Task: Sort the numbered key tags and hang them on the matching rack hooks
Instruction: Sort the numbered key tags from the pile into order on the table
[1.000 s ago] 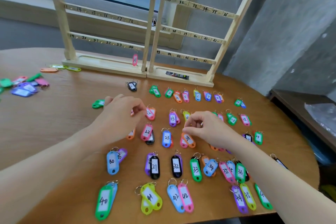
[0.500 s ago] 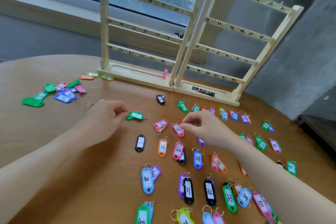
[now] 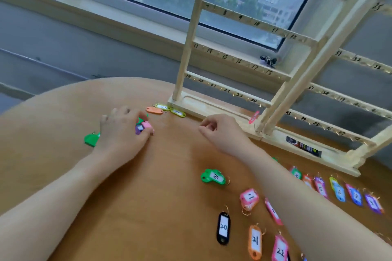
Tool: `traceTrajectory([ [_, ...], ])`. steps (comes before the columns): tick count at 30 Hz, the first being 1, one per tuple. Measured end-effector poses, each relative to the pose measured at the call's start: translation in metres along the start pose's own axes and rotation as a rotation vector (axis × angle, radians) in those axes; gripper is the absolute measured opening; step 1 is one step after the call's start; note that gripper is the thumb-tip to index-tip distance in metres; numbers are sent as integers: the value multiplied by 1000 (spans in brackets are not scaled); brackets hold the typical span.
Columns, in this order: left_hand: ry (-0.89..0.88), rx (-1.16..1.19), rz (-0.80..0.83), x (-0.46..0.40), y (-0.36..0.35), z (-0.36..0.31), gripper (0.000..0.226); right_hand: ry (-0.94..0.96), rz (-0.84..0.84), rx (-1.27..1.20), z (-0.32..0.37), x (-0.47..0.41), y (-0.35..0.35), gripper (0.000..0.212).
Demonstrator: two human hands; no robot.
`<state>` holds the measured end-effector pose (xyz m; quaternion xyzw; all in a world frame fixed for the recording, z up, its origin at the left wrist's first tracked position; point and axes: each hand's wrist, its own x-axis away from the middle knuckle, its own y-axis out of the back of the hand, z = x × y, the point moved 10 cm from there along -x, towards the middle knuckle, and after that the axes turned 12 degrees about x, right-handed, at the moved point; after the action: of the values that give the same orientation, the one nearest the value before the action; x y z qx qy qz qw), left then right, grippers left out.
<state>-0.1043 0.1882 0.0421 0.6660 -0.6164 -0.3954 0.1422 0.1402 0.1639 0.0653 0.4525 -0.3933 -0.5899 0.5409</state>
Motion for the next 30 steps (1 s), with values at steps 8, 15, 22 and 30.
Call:
traceTrajectory([
  [8,-55,-102,10,-3,-7,9,35,6,55,154,34,-71,-48,33],
  [15,-75,-114,38,-3,-13,8,38,109,-19,284,46,-70,-51,29],
  [22,-108,-123,76,1,-18,0,44,55,20,120,29,-76,-51,33],
  [30,-187,-69,-7,2,-13,-5,40,60,51,169,34,-83,-54,11],
])
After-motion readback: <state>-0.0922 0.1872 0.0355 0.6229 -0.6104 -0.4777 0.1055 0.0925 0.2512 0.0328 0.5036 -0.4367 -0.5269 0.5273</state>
